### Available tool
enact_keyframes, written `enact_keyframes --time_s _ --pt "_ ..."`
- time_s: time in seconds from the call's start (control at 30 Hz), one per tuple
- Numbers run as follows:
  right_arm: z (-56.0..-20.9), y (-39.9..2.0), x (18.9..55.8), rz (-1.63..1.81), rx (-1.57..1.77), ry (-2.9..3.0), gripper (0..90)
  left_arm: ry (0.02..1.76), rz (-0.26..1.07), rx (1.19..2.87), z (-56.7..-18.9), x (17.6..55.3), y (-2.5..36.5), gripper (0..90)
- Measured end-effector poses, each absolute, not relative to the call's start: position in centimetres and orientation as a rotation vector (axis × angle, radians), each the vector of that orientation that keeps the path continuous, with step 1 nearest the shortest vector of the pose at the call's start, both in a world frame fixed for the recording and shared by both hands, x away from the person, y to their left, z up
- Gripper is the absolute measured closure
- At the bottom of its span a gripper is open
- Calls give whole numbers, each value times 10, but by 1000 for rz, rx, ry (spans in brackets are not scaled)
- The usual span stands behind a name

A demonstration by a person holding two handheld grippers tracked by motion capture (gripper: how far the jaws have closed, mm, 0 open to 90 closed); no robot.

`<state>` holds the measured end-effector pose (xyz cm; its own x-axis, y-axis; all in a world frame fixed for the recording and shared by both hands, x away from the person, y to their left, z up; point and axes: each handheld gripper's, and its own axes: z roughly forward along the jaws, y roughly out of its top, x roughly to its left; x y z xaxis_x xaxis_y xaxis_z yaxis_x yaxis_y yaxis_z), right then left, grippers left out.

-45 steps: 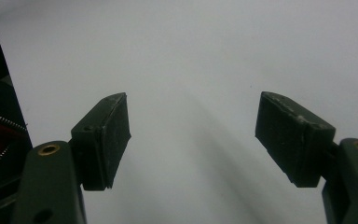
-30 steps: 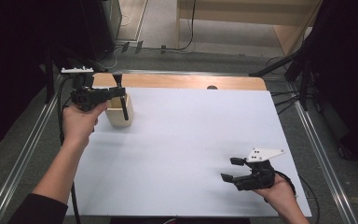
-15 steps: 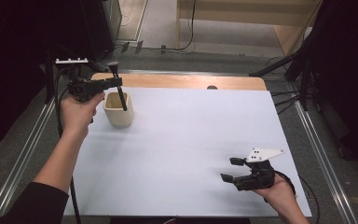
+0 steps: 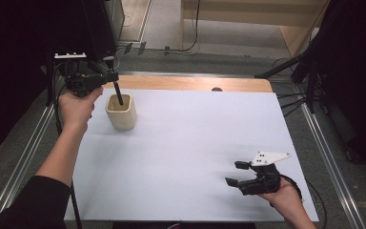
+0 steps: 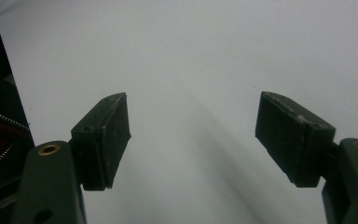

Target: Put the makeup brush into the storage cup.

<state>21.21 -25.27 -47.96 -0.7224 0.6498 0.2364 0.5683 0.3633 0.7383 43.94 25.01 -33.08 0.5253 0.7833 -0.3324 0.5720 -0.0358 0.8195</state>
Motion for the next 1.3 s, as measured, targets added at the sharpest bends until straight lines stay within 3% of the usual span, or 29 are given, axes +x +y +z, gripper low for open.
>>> enact_keyframes --time_s 0.53,1.3 --pt "-479 -253 212 1307 1125 2514 272 1161 312 1728 -349 452 253 781" --pt "-480 -252 212 1305 1120 2513 272 1191 289 1735 -379 452 253 778"
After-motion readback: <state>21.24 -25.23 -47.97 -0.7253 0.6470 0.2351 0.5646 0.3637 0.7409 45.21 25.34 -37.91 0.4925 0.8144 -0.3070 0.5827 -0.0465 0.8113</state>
